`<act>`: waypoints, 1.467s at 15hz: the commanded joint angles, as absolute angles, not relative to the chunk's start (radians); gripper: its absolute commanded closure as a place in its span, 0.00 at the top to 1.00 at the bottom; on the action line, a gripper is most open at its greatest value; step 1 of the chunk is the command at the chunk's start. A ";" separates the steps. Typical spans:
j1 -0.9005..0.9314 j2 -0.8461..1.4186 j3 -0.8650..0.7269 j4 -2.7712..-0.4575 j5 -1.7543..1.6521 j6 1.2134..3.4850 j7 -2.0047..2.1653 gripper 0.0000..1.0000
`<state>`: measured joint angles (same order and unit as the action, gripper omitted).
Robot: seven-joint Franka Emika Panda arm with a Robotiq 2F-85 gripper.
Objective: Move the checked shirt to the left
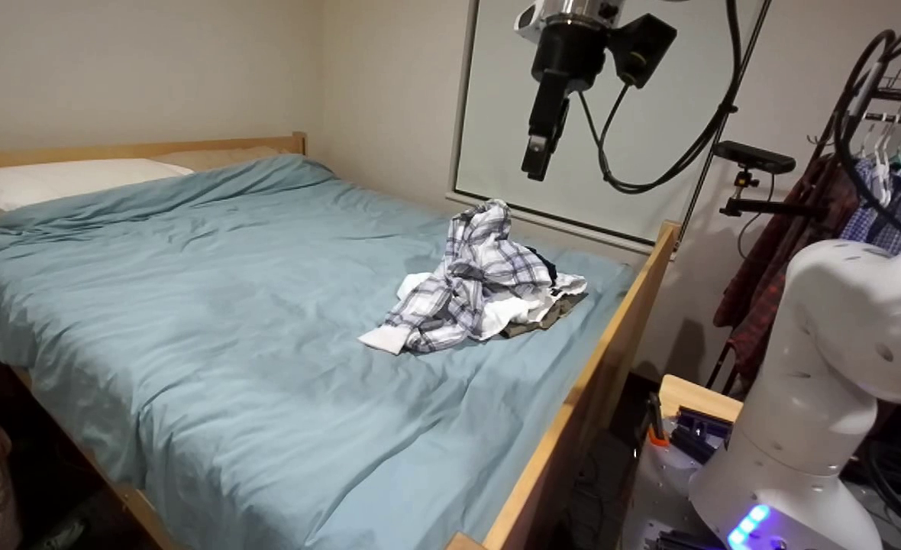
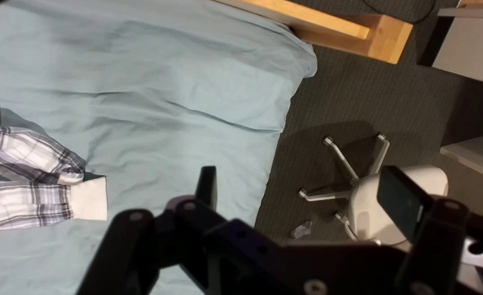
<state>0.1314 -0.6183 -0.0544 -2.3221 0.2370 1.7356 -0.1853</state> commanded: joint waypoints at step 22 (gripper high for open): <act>-0.155 0.027 -0.162 -2.065 0.066 2.302 0.073 1.00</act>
